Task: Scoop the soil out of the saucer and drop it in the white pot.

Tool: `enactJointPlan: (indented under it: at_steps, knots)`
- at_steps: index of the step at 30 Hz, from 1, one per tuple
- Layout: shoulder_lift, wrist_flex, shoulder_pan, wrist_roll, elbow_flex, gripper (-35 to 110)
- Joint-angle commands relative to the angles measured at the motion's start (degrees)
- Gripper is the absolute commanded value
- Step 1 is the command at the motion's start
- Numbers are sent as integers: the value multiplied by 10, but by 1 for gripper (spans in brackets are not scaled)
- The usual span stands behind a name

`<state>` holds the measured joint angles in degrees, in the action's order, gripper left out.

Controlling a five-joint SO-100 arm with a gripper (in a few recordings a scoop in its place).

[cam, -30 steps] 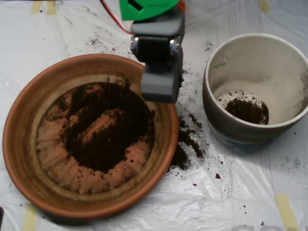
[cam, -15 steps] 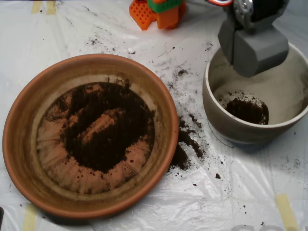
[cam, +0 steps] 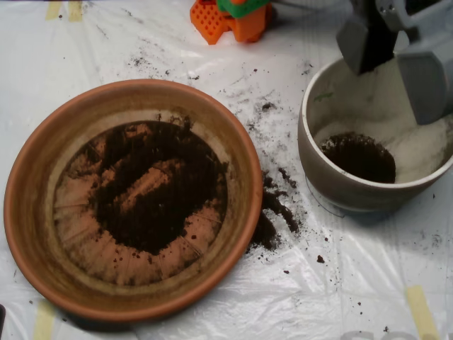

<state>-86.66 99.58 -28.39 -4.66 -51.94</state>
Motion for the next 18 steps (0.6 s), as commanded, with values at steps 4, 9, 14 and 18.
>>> enactJointPlan:
  at_steps: [4,9,14,18]
  knots:
    - [-76,-12,-4,-17,-30,42]
    - [-92,-35,3,-25,-71,41]
    - [-96,-40,15,-29,-71,40]
    - [-102,-36,27,-30,-54,40]
